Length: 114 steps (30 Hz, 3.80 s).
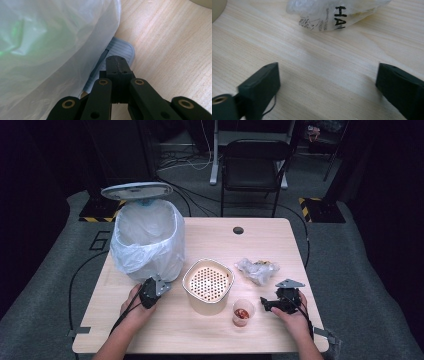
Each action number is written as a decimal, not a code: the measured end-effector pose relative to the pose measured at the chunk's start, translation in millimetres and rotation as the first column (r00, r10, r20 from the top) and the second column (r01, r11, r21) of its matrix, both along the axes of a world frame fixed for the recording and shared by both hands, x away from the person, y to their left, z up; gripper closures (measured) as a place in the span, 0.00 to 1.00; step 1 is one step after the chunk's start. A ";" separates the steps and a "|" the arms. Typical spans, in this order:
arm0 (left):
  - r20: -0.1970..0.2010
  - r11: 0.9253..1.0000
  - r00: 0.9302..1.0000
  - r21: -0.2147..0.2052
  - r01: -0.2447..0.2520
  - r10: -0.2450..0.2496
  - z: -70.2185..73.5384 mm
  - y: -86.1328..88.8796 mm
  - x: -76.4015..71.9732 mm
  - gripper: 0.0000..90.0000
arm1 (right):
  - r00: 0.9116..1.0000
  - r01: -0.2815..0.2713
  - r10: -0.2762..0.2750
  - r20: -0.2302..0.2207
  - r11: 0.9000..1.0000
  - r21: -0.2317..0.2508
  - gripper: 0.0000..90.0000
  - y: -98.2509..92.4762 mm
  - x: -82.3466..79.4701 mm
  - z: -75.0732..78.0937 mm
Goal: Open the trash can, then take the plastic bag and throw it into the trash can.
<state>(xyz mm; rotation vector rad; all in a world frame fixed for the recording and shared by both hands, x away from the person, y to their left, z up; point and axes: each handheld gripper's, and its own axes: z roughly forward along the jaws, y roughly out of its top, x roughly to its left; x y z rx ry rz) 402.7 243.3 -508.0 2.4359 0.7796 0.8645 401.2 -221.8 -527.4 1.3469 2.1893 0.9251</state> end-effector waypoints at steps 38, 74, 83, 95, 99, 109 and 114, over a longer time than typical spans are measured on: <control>-0.003 1.000 1.000 -0.010 -0.011 0.011 0.1 -0.2 0.6 1.00 | 0.999 0.039 -0.040 0.012 0.996 0.078 0.00 14.7 16.6 74.4; -0.008 1.000 1.000 -0.018 -0.013 0.013 0.2 0.5 0.7 1.00 | 0.999 0.049 -0.049 -0.018 0.999 -0.005 0.09 52.3 92.6 53.2; -0.008 1.000 1.000 -0.019 -0.014 0.014 0.2 0.6 0.6 1.00 | 0.997 0.059 -0.060 -0.046 0.998 -0.037 0.08 55.8 103.8 38.3; -0.003 1.000 1.000 -0.021 -0.015 0.015 -0.3 0.2 0.5 1.00 | 0.997 0.075 -0.076 -0.020 0.996 -0.046 0.18 54.2 110.7 31.2; -0.008 1.000 1.000 -0.019 -0.015 0.014 0.2 0.6 0.5 1.00 | 0.996 0.090 -0.091 -0.023 0.995 -0.044 0.15 54.2 109.1 33.4; -0.007 1.000 1.000 -0.019 -0.015 0.015 0.1 0.4 0.5 1.00 | 0.992 0.125 -0.126 -0.015 0.991 -0.044 0.03 60.8 104.4 55.0; -0.010 1.000 1.000 -0.020 -0.012 0.012 0.0 0.4 0.5 1.00 | 0.989 0.142 -0.143 -0.027 0.989 -0.029 0.00 64.9 109.2 62.1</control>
